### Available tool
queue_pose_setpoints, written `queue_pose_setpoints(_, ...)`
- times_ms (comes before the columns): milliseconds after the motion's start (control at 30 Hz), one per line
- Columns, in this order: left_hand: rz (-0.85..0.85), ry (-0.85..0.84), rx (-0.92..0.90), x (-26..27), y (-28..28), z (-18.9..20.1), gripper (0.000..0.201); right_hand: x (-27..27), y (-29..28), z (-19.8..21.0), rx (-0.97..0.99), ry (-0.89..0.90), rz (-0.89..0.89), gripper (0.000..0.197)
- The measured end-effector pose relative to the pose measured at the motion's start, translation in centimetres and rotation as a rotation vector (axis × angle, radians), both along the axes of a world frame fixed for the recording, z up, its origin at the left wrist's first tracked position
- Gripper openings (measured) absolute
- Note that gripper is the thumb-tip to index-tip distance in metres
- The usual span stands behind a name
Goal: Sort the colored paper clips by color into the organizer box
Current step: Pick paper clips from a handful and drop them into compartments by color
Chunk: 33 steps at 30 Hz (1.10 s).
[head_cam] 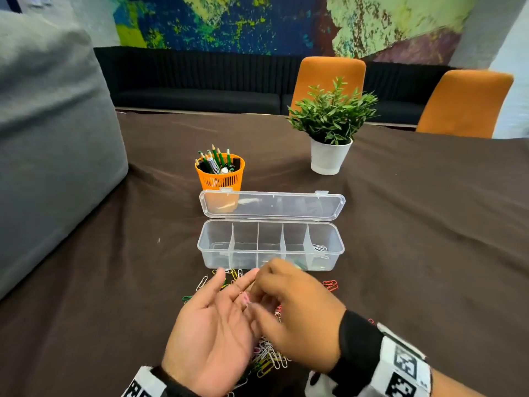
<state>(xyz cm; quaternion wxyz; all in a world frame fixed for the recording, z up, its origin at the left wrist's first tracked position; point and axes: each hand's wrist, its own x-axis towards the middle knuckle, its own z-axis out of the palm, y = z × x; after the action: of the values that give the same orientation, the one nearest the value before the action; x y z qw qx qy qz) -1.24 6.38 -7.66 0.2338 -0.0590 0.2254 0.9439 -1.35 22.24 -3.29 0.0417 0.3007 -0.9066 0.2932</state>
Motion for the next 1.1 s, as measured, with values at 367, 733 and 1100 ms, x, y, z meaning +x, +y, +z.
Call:
queue_pose_setpoints(367, 0.083, 0.364, -1.051, -8.8, 4.4, 8.4, 0.024, -9.1, 9.8, 3.0, 0.437, -0.029, -0.437, 0.025)
queue_pose_setpoints(733, -0.755, 1.249, -2.331, -3.5, 0.7, 3.9, 0.093, -3.1, 4.2, -1.5, 0.673, -0.309, -0.033, 0.079)
queue_pose_setpoints(1100, -0.323, 0.710, -1.774, -3.4, -2.2, 2.1, 0.013, -4.7, 3.8, -1.3, 0.118, -0.320, -0.169, 0.015)
